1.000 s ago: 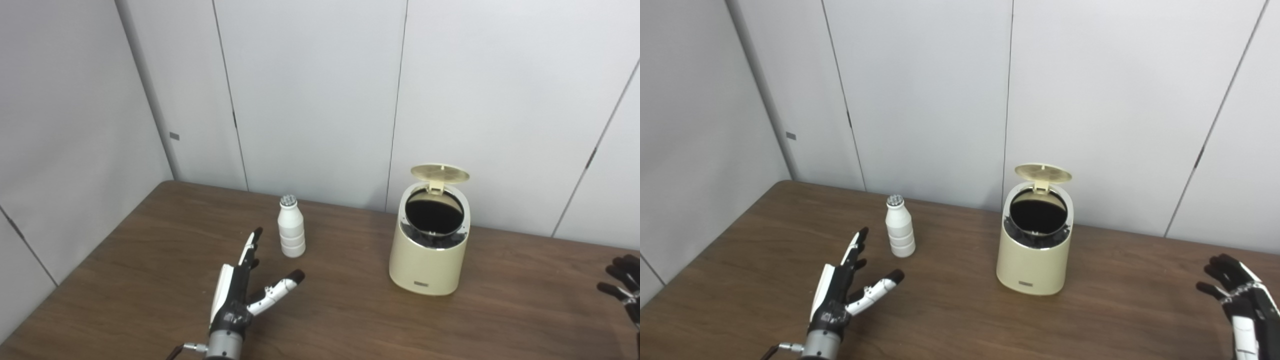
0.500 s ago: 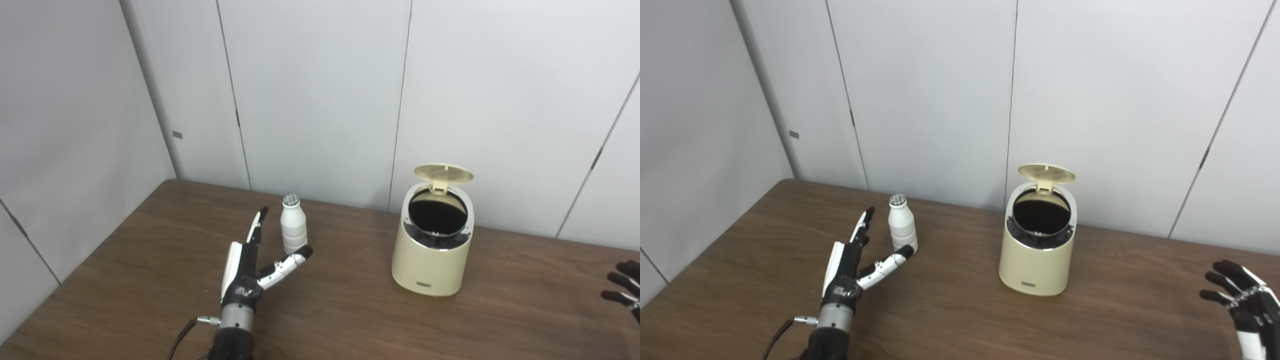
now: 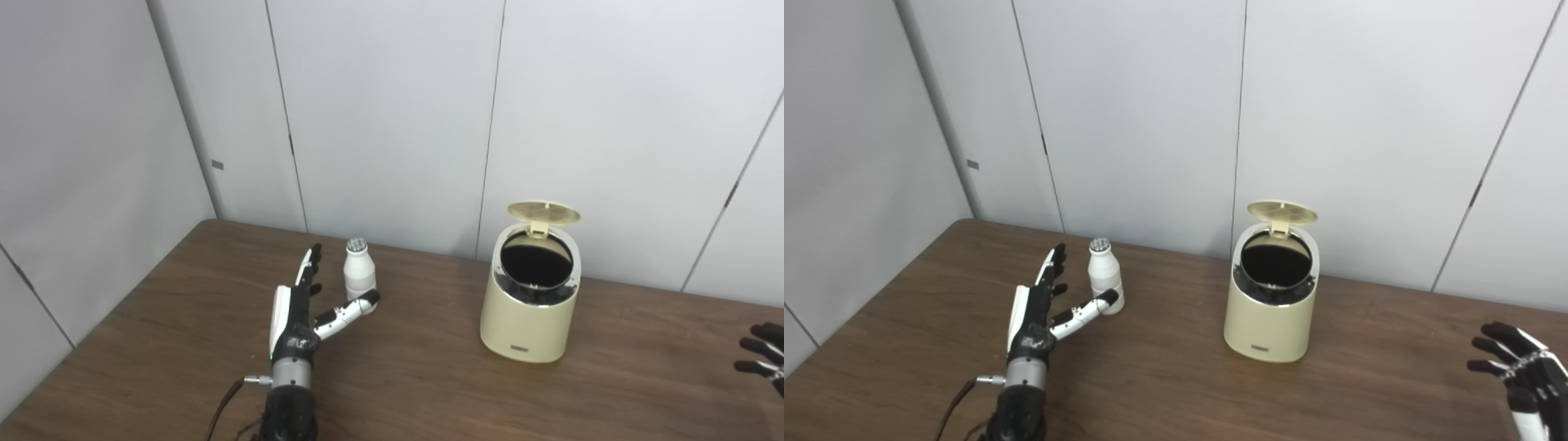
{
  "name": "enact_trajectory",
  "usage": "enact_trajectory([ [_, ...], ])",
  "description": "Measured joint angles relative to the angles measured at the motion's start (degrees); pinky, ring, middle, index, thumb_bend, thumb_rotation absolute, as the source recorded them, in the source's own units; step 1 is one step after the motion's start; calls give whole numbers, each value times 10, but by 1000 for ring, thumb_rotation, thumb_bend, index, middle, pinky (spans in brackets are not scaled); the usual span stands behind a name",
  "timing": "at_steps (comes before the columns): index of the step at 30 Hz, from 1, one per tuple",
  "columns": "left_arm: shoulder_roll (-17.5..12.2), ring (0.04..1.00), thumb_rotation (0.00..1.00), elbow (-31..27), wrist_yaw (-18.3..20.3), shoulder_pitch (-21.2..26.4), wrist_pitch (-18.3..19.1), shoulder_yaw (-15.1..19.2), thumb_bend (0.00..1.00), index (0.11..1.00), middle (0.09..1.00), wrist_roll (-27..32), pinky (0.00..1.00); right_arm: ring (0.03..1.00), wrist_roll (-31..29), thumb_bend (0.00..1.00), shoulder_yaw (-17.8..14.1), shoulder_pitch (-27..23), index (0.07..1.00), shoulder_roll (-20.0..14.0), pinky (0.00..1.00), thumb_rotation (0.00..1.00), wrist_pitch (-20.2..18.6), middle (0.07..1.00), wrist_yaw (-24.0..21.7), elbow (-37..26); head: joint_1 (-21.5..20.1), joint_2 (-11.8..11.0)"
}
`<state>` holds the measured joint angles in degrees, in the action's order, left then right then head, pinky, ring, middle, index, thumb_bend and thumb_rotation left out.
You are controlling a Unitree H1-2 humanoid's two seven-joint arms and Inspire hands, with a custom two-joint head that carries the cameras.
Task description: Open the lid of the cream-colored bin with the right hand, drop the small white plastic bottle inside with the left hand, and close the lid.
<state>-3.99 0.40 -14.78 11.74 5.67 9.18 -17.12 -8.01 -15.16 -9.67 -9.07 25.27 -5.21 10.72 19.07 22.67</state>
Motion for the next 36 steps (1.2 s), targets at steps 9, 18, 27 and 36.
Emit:
enact_trajectory([
  [9,-11,912,353,33,-6,20,1,-11,1000,954,937,-11,806,672,2,1000,0,3,671,0,523,761,0,711,0,-4,-4,1],
  [18,-25,903,348,53,-6,33,4,-23,1000,959,931,-23,792,661,4,1000,0,7,663,-1,514,748,0,701,1,-9,-9,2],
  [27,-31,867,331,65,-6,50,14,-26,1000,935,896,-25,752,649,9,1000,0,9,656,-1,504,754,0,692,2,-11,-12,1],
  [36,-37,838,310,108,-6,71,17,-27,1000,917,866,-14,722,637,8,1000,2,11,644,-1,485,738,0,682,2,-14,-19,-1],
])
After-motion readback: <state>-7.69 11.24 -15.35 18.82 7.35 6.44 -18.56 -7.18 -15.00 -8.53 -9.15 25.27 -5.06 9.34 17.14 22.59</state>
